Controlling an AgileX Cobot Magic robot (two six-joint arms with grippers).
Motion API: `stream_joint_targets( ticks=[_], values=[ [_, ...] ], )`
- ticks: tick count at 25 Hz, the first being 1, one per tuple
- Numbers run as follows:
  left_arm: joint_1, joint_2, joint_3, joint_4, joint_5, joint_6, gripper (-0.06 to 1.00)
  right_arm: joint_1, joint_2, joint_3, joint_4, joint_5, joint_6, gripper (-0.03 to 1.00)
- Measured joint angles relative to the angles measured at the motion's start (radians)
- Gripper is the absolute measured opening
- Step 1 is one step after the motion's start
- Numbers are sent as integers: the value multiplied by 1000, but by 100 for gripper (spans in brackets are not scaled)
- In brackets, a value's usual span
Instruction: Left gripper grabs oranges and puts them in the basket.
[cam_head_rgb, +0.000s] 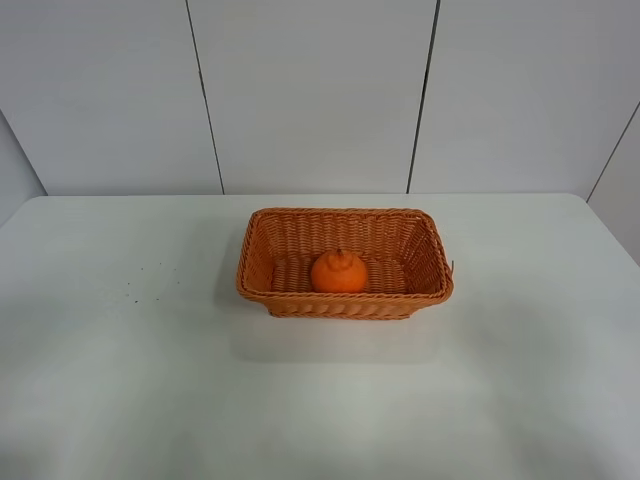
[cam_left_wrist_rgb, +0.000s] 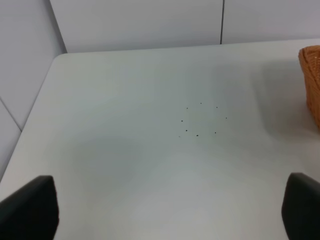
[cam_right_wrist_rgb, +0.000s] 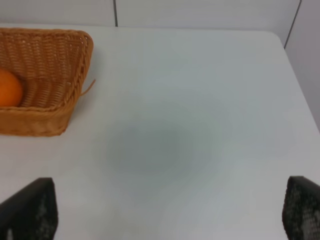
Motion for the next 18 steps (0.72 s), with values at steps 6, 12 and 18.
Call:
stream_joint_targets(
  ticks=[6, 12, 18],
  values=[
    [0, 0, 127, 1, -7, -69, 99, 0, 0, 0, 0, 0, 0, 69],
    [0, 1, 183, 2, 2, -95, 90, 0, 0, 0, 0, 0, 0, 69],
    [0, 1, 191, 2, 5, -100, 83, 0, 0, 0, 0, 0, 0, 69]
  ],
)
